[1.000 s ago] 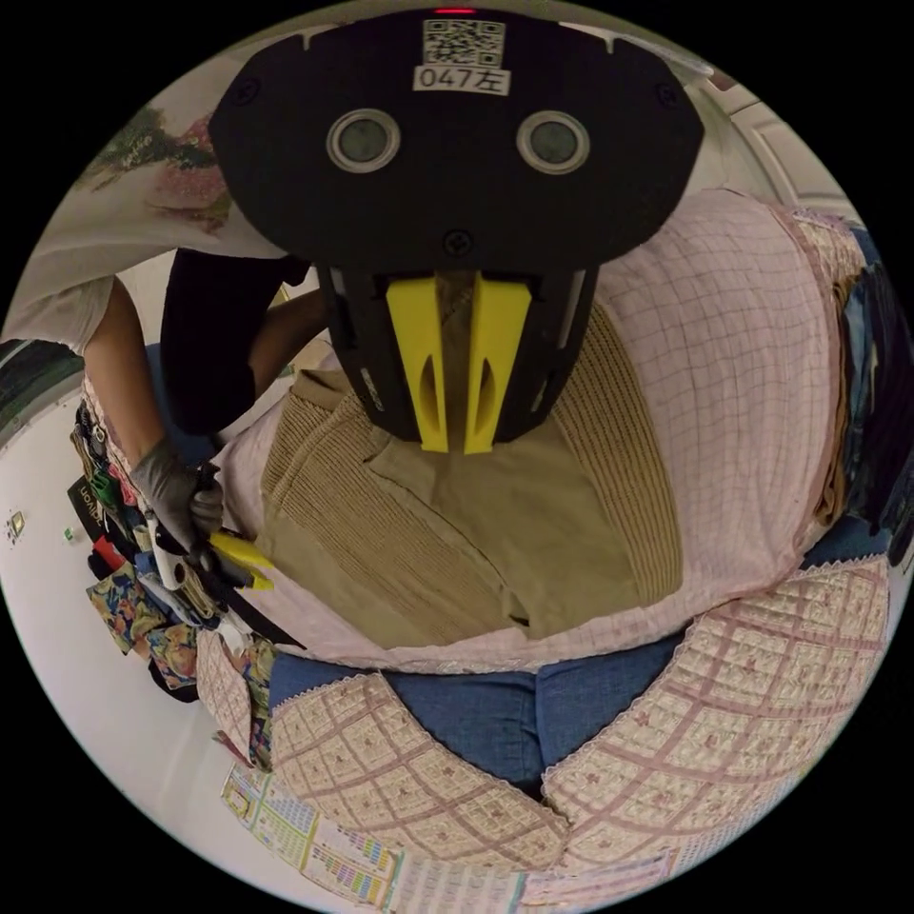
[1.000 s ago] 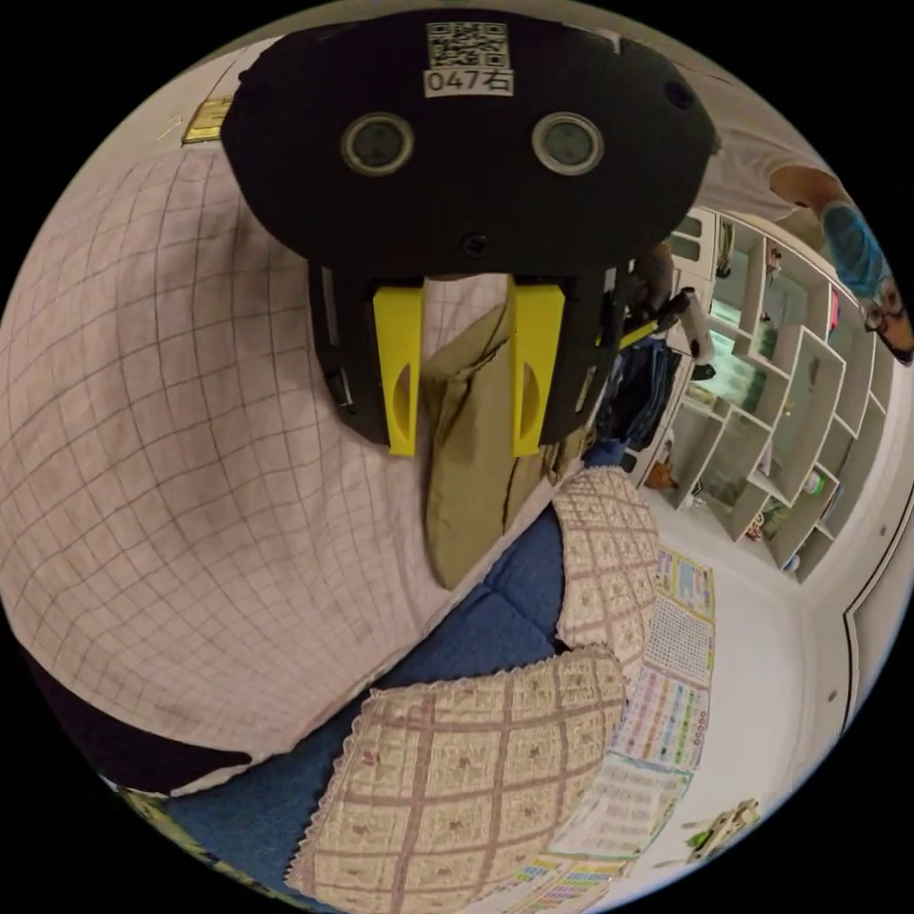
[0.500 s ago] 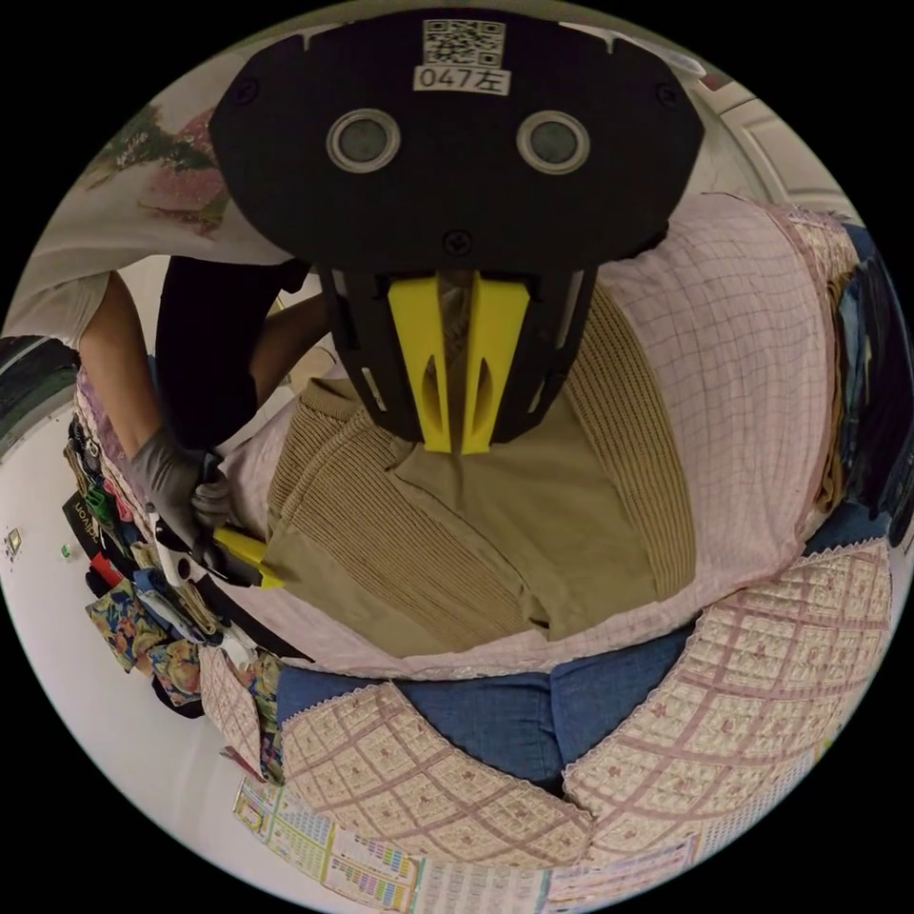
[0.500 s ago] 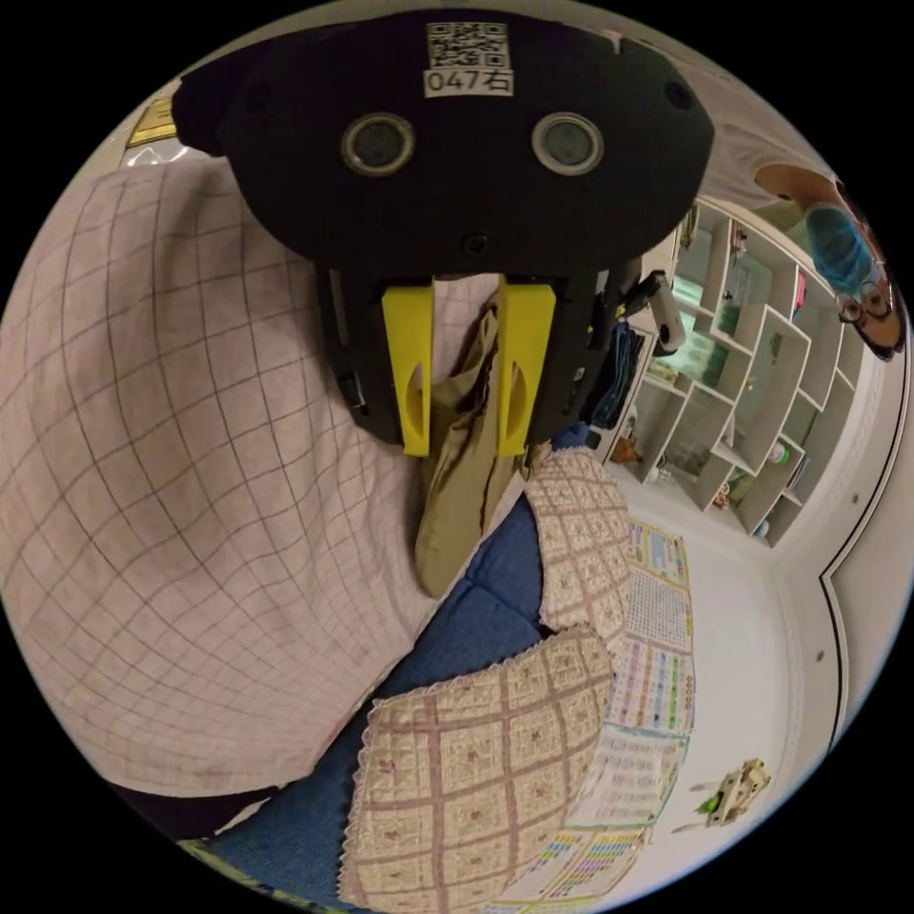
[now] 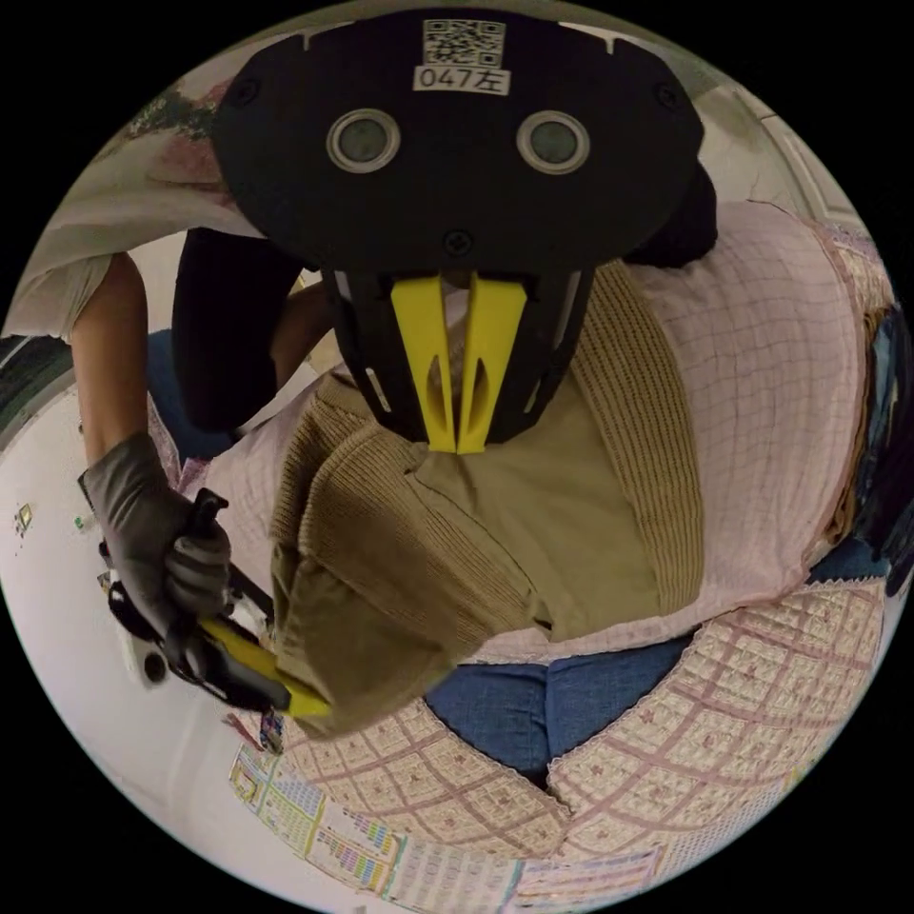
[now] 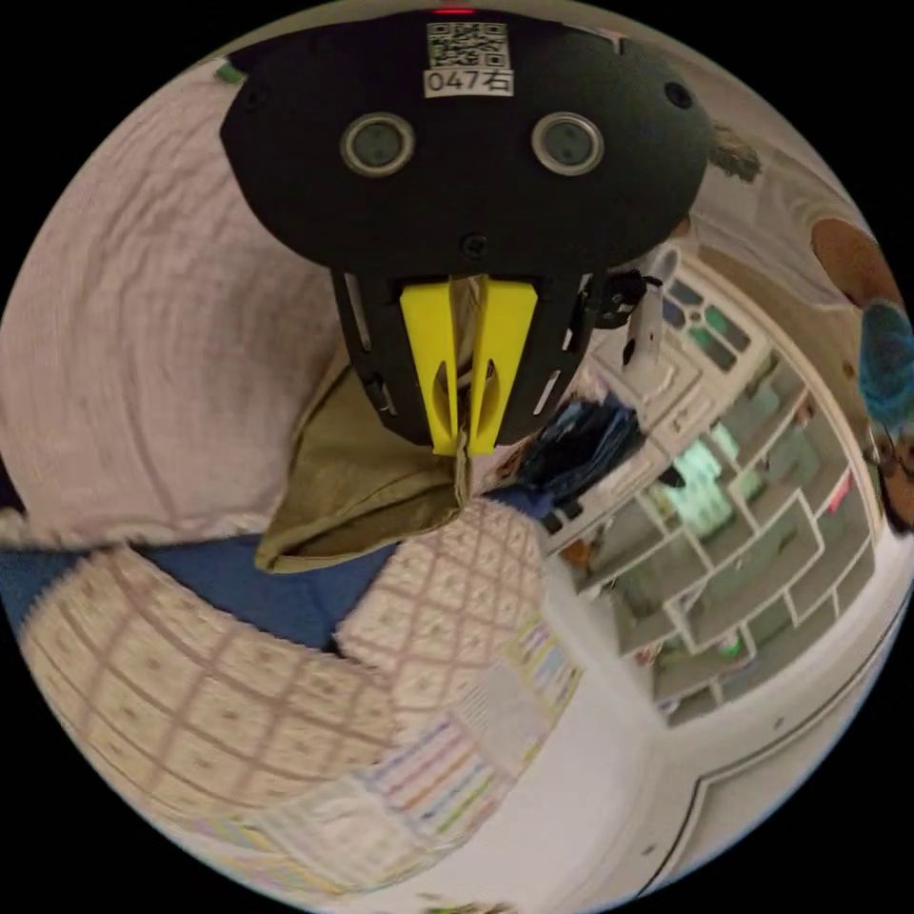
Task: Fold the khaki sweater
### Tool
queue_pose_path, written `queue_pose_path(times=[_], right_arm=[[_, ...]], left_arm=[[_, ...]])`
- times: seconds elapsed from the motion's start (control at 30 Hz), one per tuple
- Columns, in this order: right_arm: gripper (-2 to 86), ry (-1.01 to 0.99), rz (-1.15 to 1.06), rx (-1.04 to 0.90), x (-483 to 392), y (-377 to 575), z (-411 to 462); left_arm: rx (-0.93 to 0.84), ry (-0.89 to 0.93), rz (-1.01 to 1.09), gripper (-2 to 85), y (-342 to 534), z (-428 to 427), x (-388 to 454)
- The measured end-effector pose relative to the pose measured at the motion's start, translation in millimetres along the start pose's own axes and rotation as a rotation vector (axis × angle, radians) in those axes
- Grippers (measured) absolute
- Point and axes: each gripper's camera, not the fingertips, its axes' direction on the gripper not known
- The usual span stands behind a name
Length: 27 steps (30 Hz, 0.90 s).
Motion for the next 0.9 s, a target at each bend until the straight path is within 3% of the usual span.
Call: queue_pose_path(times=[0.17,0.33,0.5,0.57,0.63,0.7,0.77,0.9], right_arm=[[-0.8,-0.028,-0.347,-0.361,-123,18,168],[-0.3,0.051,-0.379,-0.603,-144,76,277],[2.0,-0.114,-0.308,-0.545,-145,89,286],[2.2,-0.275,-0.328,-0.547,-149,94,279],[2.6,-0.332,-0.33,-0.505,-147,96,267],[3.5,-0.236,-0.311,-0.405,-138,97,251],[6.0,-0.018,-0.33,-0.349,-132,104,244],[7.1,-0.007,-0.418,-0.403,-158,125,268]], left_arm=[[0.101,0.071,-0.05,-0.9,41,-1,-22],[0.169,0.232,-0.093,-0.8,96,-3,-45],[0.171,0.36,-0.053,-0.1,158,-33,-80],[0.207,0.392,-0.06,0.1,177,-54,-103],[0.238,0.354,-0.079,0.4,192,-78,-130],[0.244,0.25,-0.147,0.9,203,-103,-168],[0.253,0.176,-0.19,1.7,202,-119,-194],[0.309,0.005,-0.216,3.2,171,-145,-240]])
